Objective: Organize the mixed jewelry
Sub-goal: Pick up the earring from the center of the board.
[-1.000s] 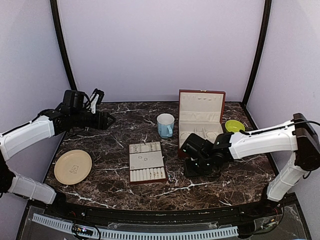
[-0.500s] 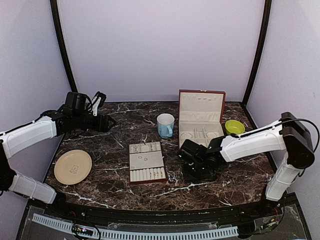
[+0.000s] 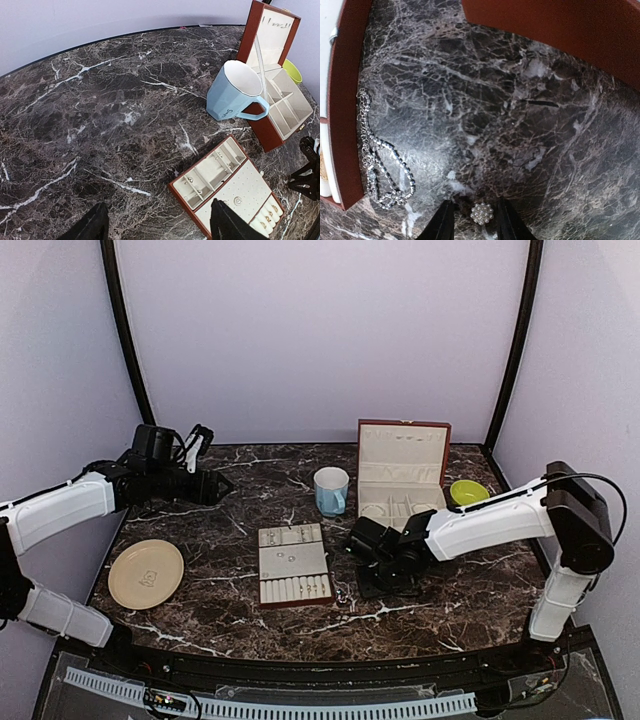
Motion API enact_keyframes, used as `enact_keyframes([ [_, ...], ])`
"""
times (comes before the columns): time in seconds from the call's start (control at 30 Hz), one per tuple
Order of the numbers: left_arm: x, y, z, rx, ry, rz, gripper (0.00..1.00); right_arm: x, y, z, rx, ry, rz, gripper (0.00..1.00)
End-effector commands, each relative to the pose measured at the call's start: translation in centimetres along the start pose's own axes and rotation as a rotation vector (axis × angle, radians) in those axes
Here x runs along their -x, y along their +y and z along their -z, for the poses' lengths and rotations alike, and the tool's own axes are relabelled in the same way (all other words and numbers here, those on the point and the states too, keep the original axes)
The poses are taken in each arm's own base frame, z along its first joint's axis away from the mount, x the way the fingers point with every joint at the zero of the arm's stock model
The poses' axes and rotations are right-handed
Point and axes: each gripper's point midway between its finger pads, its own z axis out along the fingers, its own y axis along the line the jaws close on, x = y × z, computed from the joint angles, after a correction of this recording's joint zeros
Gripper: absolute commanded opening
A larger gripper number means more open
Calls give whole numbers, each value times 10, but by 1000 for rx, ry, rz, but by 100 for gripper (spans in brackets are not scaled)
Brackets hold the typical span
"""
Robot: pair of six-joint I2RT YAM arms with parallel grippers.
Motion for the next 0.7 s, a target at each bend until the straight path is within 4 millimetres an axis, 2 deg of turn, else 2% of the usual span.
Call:
enact_keyframes([
  [0.0, 2, 0, 0, -2, -10, -14, 72, 5, -2, -1, -42, -16, 38, 29],
  [0.43, 2, 1, 1, 1, -11, -20, 72, 1, -11, 0, -79, -12, 62, 22],
  [0.67, 4, 0, 3, 1, -19, -22, 72, 7, -3, -1, -53, -33, 69, 18],
])
